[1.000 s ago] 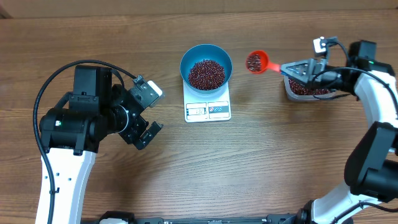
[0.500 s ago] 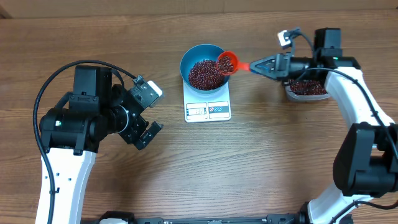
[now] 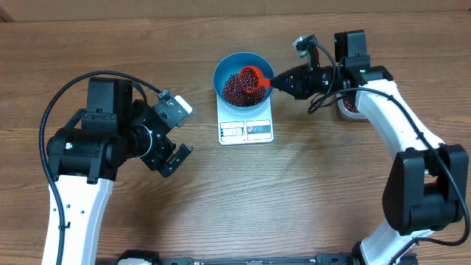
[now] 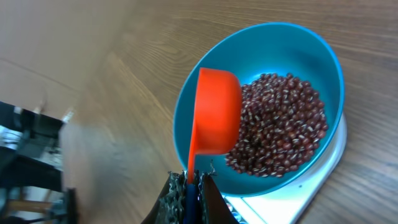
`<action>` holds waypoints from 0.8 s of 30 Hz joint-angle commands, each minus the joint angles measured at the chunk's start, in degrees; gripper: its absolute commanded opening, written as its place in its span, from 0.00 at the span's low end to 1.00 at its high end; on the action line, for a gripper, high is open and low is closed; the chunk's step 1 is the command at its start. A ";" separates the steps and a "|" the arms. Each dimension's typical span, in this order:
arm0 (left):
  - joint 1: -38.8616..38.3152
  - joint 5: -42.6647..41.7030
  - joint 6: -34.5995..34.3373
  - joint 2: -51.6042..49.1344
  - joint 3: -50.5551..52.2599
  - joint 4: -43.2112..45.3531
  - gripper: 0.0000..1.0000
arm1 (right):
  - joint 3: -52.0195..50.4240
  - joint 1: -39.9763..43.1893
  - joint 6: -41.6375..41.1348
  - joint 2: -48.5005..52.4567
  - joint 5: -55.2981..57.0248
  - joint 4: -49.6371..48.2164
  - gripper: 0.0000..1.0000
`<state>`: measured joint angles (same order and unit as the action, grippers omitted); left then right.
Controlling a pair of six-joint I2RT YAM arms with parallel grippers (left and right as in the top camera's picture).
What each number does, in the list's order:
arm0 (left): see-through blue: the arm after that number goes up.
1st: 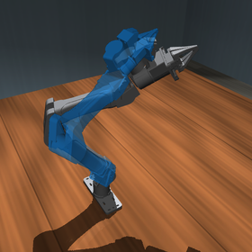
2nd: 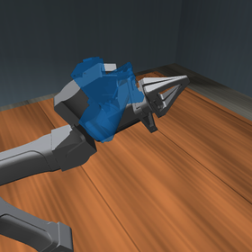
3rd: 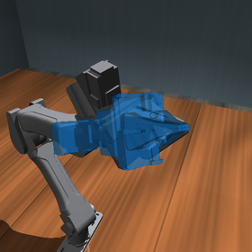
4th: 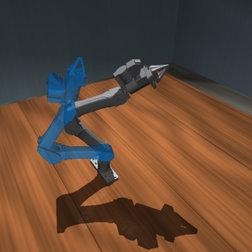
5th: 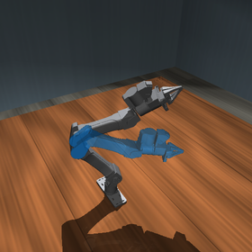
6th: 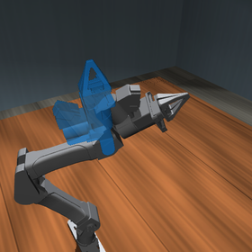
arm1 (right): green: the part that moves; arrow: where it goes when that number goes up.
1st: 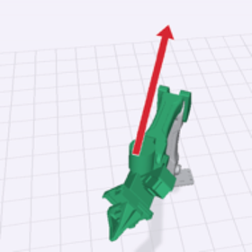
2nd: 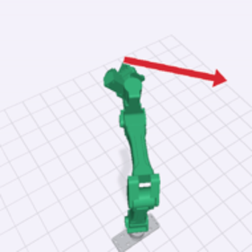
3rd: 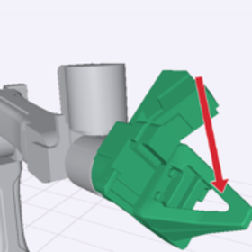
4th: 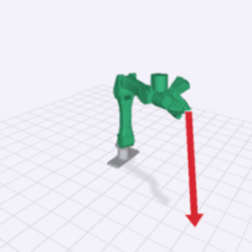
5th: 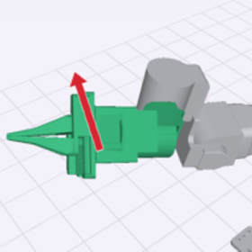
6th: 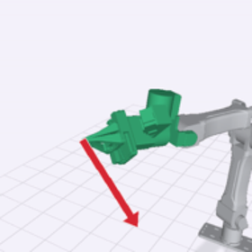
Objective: Scoop item into bowl and weigh 150g on scale
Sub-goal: 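Tilt the scoop slowly with the right gripper, trickling beans into bowl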
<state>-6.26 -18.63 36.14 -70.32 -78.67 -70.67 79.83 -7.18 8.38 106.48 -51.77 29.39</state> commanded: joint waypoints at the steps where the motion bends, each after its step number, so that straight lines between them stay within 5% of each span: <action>1: -0.13 -0.02 -0.55 -0.13 0.31 0.04 1.00 | 0.83 -0.11 3.76 0.22 2.97 -1.14 0.04; 24: -0.13 -0.02 -0.55 -0.13 0.31 0.02 1.00 | 0.83 -0.17 9.94 0.22 5.27 -6.75 0.04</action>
<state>-6.26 -18.61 36.14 -70.32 -78.65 -70.67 79.83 -7.27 17.39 106.48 -46.85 23.46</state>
